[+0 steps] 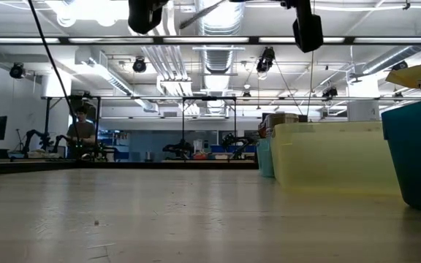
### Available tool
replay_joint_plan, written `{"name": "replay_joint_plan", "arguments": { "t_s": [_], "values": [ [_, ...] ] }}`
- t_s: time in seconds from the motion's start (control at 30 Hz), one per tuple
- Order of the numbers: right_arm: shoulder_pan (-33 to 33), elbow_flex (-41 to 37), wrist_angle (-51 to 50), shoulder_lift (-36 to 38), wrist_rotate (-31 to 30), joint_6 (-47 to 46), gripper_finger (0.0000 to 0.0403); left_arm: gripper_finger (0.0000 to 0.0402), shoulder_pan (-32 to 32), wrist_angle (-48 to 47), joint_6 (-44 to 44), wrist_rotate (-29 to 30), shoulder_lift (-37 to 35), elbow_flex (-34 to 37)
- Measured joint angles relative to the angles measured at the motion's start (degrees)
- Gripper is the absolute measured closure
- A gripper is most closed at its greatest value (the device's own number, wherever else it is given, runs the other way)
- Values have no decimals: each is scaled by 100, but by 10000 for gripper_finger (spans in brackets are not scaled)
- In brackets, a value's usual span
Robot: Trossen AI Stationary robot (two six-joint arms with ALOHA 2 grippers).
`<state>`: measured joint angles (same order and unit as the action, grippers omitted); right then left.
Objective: Pick & Place Food Item
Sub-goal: Put the silver spoon into the yellow bin
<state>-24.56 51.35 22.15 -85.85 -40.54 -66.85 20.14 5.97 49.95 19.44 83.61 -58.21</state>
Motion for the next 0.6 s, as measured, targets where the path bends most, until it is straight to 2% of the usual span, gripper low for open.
{"name": "replay_joint_plan", "arguments": {
  "t_s": [0.23,0.43,0.6],
  "values": [
    [1,0,-1174,585,353,59,393,113,0,-51,-4,-219,-343,2],
    [20,-2,-2980,1446,905,-35,393,105,-4,-679,23,-309,-664,2],
    [249,0,-4410,1963,1740,-296,393,104,-15,-1120,149,-718,-792,4]
  ]
}}
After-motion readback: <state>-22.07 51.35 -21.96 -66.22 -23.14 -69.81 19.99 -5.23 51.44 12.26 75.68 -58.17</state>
